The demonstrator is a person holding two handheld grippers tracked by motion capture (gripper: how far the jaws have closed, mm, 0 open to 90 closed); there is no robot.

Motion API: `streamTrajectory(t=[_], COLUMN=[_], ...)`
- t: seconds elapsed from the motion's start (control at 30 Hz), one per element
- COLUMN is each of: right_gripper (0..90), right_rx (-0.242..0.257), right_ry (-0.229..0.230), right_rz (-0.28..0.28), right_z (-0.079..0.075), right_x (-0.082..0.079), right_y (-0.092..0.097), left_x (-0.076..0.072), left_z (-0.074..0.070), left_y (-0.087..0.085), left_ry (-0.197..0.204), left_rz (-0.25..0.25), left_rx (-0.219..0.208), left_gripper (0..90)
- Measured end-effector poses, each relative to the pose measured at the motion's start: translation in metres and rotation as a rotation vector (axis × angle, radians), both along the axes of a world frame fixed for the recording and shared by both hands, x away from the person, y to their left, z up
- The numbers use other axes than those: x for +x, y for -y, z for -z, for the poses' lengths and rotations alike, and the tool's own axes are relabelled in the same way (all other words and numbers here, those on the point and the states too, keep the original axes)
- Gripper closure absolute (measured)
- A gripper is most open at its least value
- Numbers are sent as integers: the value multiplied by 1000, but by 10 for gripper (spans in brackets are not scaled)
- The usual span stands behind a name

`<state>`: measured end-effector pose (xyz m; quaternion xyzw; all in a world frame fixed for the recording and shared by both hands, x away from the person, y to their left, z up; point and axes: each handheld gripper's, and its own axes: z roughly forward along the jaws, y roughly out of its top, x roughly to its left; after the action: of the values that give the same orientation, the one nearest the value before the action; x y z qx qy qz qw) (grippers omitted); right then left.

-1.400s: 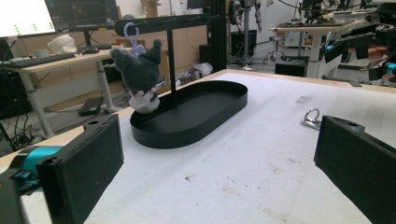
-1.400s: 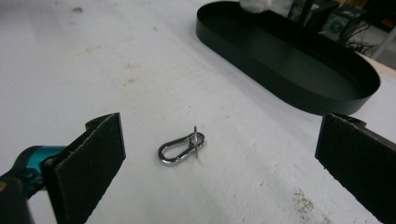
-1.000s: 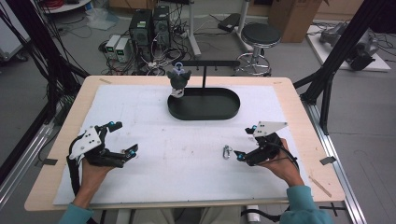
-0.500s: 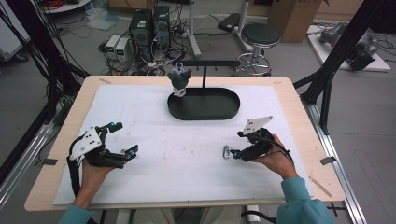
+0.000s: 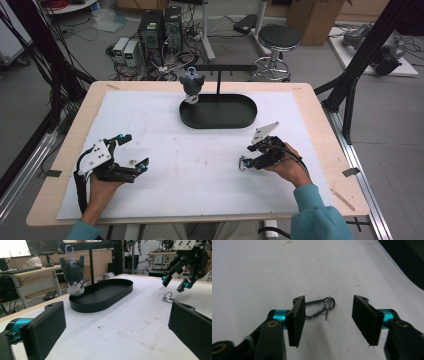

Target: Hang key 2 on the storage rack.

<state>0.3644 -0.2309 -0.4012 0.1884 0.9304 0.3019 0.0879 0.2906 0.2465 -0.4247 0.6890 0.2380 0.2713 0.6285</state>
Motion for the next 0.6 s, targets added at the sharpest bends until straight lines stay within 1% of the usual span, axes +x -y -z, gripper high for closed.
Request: streamTrajectory(t=[0.17, 0.23, 0.27, 0.33, 0.4, 0.5, 0.6], right_gripper=[560, 590, 608, 626, 649, 668, 700], right_rx=[-15, -23, -23, -35, -48, -62, -70], right_ry=[-17, -18, -37, -39, -45, -51, -52], right_rz=[-13, -17, -23, -24, -30, -28, -24], right_z=[0, 0, 1, 2, 4, 5, 7], right_x=[4, 5, 5, 6, 6, 7, 8], right_y=[-1, -3, -3, -5, -6, -8, -8], left_x=[0, -1, -1, -1, -1, -1, -1], left_z=[3, 4, 4, 4, 5, 6, 6], left_y=[1, 1, 1, 1, 2, 2, 2], left_ry=[-1, 1, -4, -4, 3, -4, 1], left_rz=[0, -2, -1, 0, -3, -1, -2], left_rx=[5, -5, -2, 0, -12, -6, -7], left_gripper=[17, 17, 17, 17, 17, 17, 17])
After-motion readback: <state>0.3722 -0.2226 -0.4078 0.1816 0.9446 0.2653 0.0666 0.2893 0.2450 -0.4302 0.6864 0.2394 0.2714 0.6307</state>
